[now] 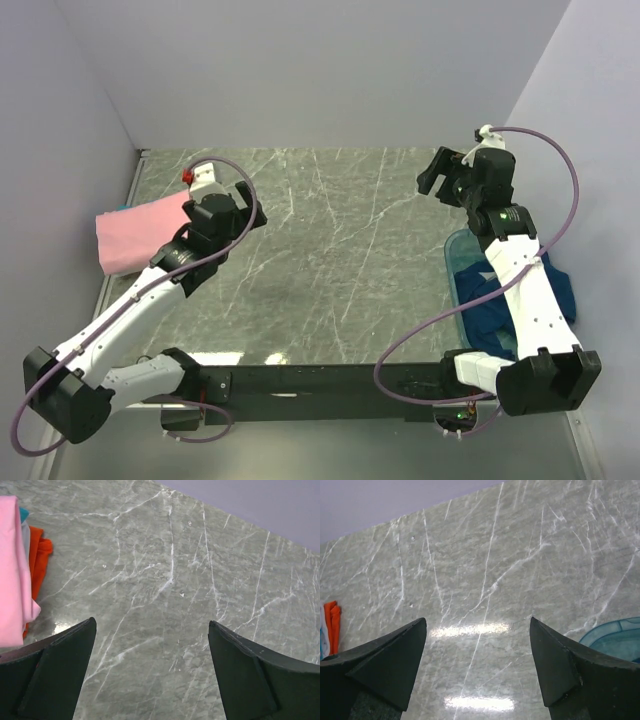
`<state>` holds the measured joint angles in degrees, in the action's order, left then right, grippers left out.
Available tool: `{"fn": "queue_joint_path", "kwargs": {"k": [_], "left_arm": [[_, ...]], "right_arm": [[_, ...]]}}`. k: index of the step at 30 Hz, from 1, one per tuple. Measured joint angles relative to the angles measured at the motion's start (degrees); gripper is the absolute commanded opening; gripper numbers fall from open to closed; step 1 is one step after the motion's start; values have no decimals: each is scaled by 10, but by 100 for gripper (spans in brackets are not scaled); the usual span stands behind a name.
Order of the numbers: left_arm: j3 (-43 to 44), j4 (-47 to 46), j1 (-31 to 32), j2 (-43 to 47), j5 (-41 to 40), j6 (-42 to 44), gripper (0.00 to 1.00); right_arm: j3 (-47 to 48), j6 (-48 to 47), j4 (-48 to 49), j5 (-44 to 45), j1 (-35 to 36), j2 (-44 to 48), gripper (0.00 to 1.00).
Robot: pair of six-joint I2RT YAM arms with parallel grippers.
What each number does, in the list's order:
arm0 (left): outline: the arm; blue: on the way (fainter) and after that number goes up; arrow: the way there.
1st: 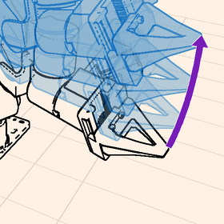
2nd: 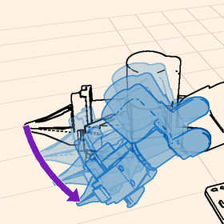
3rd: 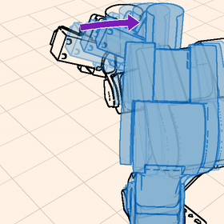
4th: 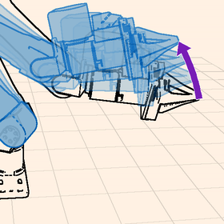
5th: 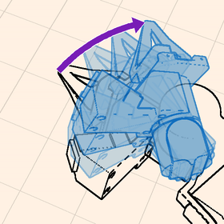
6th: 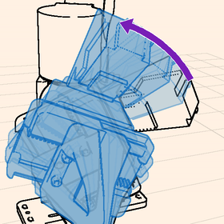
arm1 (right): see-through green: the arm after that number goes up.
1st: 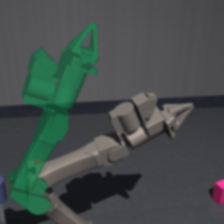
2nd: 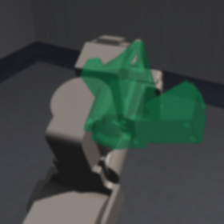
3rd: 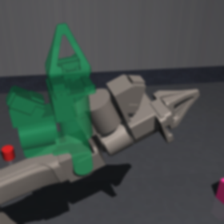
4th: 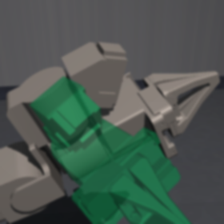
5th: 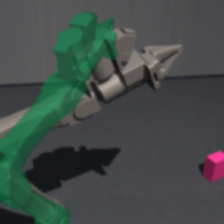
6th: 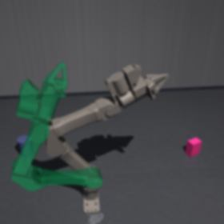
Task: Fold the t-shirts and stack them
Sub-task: Grab the tshirt from the pile
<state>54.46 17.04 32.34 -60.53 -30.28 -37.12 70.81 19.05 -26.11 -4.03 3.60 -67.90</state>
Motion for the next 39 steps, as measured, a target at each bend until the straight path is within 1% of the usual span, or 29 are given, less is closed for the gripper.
{"fn": "queue_joint_path", "kwargs": {"k": [6,12,16,20,24,28,32,35,39], "left_arm": [[21,-1,0,-37,8,5,100],[28,-13,0,-52,29,12,99],[29,-32,0,-59,43,16,99],[37,-32,0,-80,51,20,100],[40,-35,0,-93,57,23,99],[40,-40,0,-96,65,24,99],[40,-42,0,-97,72,24,99],[40,-44,0,-97,75,24,99],[40,-44,0,-97,80,24,100]], "right_arm": [[-21,10,-1,19,0,19,90],[-22,34,-20,70,0,19,91],[-22,64,-57,123,-1,17,100],[-22,115,-102,179,-11,17,100],[-26,171,-160,212,-58,17,100],[-41,206,-207,207,-128,-1,100],[-87,237,-228,189,-191,-29,100],[-131,261,-231,186,-214,-29,100],[-165,282,-227,178,-224,-29,100]]}}
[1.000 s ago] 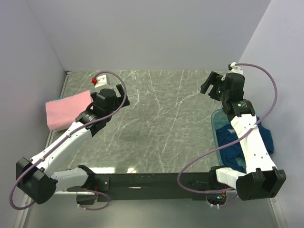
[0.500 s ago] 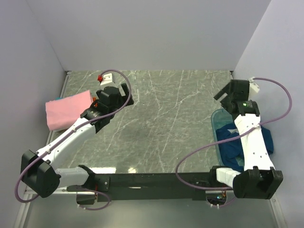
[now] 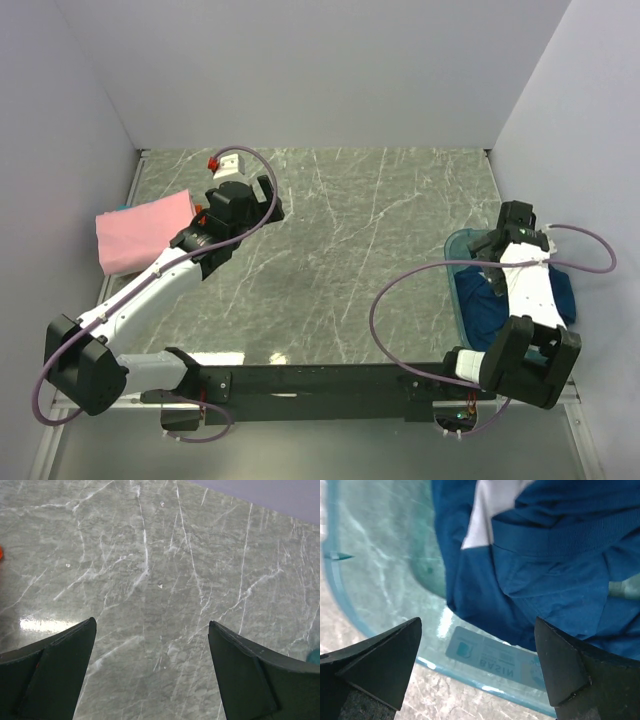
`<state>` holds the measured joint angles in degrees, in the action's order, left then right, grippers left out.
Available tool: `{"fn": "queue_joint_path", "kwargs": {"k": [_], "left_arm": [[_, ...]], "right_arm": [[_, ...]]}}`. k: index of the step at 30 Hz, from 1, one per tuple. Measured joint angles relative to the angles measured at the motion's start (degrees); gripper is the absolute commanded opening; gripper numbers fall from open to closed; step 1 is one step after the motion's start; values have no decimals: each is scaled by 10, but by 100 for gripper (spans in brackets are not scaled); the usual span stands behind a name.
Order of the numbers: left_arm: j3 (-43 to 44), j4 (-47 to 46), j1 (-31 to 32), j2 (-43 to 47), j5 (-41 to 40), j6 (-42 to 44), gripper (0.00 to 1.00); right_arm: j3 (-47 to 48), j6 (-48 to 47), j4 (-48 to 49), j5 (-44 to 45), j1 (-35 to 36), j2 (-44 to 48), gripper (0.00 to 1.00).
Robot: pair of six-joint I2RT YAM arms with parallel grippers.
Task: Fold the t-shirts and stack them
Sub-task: Grab the tshirt from the pile
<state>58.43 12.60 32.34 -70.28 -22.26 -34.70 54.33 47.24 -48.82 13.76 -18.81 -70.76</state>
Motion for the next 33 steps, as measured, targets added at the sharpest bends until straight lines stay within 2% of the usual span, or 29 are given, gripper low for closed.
{"fn": "queue_joint_path", "kwargs": {"k": [8,13,17,21,24,28,29,31,32,33], "left_arm": [[1,4,0,-7,16,-4,99],[1,6,0,-9,28,-8,99],[1,5,0,-9,33,-9,100],[1,-3,0,-7,34,-9,99],[1,-10,0,-2,34,-9,99],[0,-12,0,4,35,-10,100],[-2,-14,0,6,35,-10,100],[-5,-16,0,10,35,-11,99],[-7,-17,0,13,35,-11,99],[-10,-17,0,15,34,-12,99]], "right_arm": [[-74,45,28,19,-5,-50,100],[-81,78,23,65,-7,-114,100],[-35,112,-13,105,-9,-190,99],[33,132,-63,142,-9,-257,95],[40,138,-68,154,-9,-265,87],[24,143,-49,155,-9,-255,68],[15,142,-39,153,-10,-248,57],[-1,137,-24,149,-10,-238,45],[-7,137,-19,149,-10,-234,34],[-13,136,-16,148,-10,-230,27]]}}
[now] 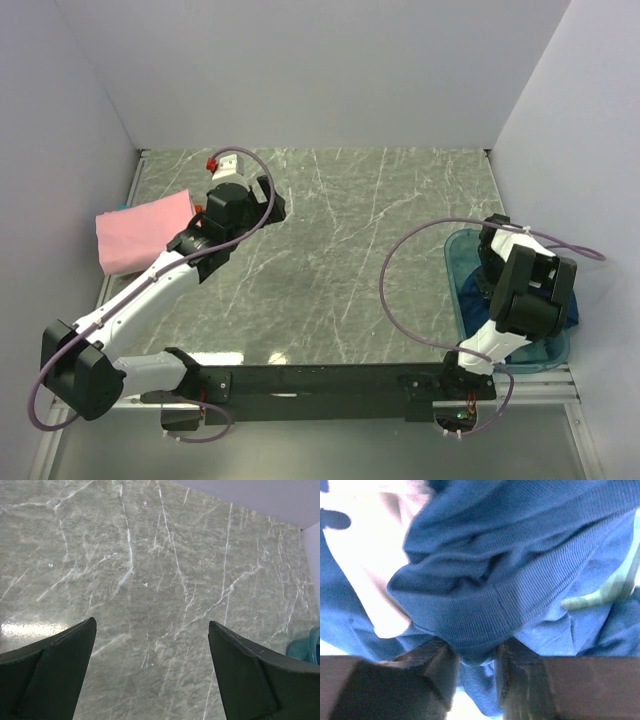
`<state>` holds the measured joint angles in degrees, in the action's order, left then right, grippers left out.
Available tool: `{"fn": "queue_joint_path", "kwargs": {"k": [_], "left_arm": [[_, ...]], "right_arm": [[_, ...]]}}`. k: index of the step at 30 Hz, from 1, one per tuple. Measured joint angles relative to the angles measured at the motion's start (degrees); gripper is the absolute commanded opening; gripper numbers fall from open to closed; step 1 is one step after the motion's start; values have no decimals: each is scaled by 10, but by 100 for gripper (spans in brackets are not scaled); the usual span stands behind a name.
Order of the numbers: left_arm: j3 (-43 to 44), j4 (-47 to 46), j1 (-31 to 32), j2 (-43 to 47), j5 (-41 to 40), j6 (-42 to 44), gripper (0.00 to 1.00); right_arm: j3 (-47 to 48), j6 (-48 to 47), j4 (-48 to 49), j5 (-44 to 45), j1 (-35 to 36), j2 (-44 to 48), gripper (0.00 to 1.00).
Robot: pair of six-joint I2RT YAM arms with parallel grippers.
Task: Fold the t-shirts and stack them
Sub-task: Grab the tshirt from the pile, then move the tshirt to the center of the board
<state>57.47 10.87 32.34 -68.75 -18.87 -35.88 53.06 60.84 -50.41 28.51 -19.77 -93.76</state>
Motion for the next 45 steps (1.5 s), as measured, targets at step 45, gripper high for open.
{"fn": "queue_joint_path", "kwargs": {"k": [45], "left_arm": [[-29,-3,0,42,-10,-28,100]], "right_arm": [[270,-216,221,-462,24,320,3]]}}
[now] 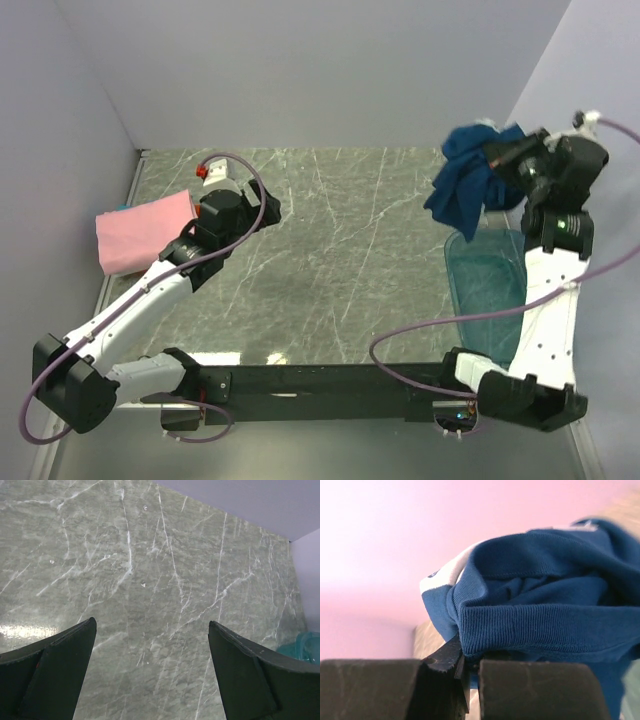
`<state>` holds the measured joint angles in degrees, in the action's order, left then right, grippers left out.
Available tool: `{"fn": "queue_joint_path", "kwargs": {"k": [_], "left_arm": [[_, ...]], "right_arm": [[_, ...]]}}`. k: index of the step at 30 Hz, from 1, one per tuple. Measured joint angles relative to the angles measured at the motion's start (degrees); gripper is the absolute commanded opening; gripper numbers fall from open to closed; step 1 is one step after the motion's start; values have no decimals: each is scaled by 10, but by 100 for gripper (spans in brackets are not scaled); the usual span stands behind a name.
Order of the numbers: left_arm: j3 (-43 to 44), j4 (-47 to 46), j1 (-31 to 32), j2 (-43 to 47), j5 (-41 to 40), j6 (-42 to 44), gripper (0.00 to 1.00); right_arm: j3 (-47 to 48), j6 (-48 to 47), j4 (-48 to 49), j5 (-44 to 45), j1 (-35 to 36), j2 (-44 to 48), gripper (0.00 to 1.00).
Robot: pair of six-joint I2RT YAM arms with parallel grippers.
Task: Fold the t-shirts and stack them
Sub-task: Move the tshirt to the center of the board
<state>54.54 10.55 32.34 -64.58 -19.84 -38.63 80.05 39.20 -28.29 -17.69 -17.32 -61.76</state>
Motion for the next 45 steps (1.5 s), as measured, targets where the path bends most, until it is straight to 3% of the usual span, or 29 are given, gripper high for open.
{"fn": "queue_joint_path", "kwargs": {"k": [6,11,12,13,15,23,28,37,45], "left_arm": [[0,1,0,6,-9,-1,99],[-5,3,0,22,-21,-2,99],[-6,4,0,26,-25,-2,100],[-7,6,0,29,-29,-3,99],[-9,12,0,32,-38,-9,100],[-9,50,0,22,-67,-28,100],[-10,55,0,-13,-61,-28,99],[-35,78,0,-128,8,-47,89],[-114,92,0,-119,61,-71,77]], "right_arm": [[135,-39,11,-83,133,-82,3],[161,-50,26,-140,222,-105,4],[160,-55,25,-147,236,-109,17],[158,-59,23,-149,251,-112,44],[136,-68,26,-145,268,-114,85],[-111,-102,8,-29,273,-134,88],[-226,-120,-4,-11,283,-141,88],[-262,-160,1,9,356,-139,90],[-326,-162,-6,45,398,-139,91]]}}
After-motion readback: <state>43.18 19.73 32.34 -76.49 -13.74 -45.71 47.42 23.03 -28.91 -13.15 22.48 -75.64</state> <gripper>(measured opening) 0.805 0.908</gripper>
